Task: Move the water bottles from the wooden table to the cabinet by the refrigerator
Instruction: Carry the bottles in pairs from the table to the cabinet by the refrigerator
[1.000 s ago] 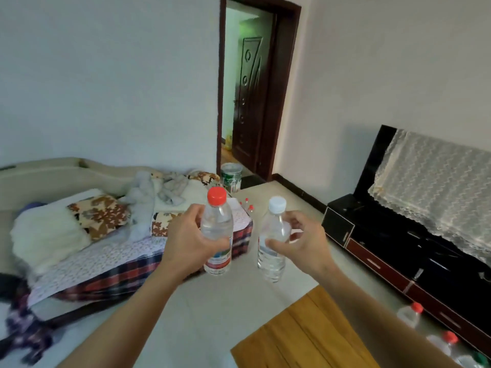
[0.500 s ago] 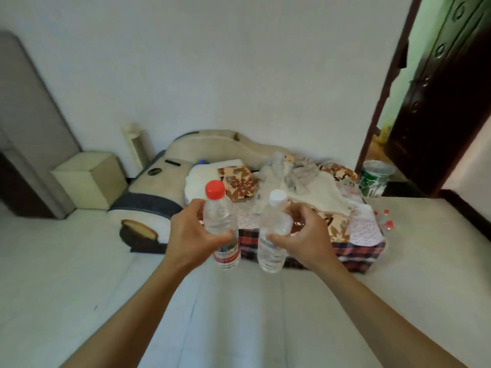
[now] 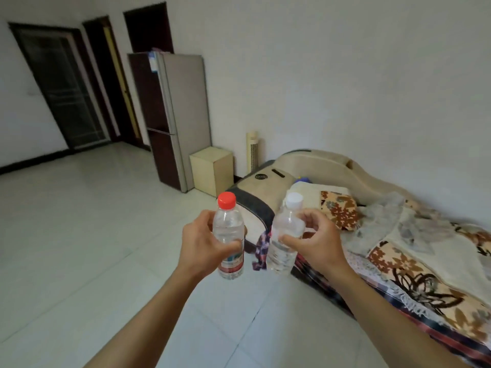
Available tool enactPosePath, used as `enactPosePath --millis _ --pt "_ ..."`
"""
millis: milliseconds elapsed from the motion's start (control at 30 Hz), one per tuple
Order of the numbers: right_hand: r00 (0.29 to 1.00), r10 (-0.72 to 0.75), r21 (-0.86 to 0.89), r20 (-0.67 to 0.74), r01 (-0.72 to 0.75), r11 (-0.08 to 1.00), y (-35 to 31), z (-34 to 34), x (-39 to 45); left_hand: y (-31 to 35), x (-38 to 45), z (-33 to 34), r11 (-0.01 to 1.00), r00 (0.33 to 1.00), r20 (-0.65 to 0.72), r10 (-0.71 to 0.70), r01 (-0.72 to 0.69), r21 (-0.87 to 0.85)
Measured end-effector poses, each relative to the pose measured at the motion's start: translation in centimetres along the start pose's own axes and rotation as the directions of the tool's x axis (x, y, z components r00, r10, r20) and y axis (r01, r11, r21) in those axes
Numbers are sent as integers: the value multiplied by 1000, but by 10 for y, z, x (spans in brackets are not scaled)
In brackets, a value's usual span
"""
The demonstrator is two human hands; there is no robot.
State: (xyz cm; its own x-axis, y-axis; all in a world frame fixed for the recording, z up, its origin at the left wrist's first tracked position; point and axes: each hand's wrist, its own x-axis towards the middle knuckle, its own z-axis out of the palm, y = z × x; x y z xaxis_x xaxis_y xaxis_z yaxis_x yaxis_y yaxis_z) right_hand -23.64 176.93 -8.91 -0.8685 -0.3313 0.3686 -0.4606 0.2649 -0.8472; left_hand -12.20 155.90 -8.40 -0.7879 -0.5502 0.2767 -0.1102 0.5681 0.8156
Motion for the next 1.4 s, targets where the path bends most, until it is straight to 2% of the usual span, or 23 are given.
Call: enactPosePath --millis 233,433,700,933,1100,1400 --pt "996 -65 -49 55 68 996 -48 63 4 -41 14 -80 1000 994 -107 1 -2 -10" --pt "996 -66 -46 65 69 997 -65 89 17 -60 35 -109 1000 988 -152 -8 6 -17" --pt "993 -84 -30 87 87 996 -51 119 73 -72 94 -102 1000 986 -165 -14 11 -18" --pt "990 -113 34 82 111 993 -24 143 172 -74 184 -79 1000 981 -194 4 -6 -8" --pt "981 -130 40 147 125 991 -7 167 245 -82 248 -68 999 976 -217 6 3 38" --pt "971 -122 22 206 120 993 11 242 339 -140 350 -80 998 969 -243 -34 47 49"
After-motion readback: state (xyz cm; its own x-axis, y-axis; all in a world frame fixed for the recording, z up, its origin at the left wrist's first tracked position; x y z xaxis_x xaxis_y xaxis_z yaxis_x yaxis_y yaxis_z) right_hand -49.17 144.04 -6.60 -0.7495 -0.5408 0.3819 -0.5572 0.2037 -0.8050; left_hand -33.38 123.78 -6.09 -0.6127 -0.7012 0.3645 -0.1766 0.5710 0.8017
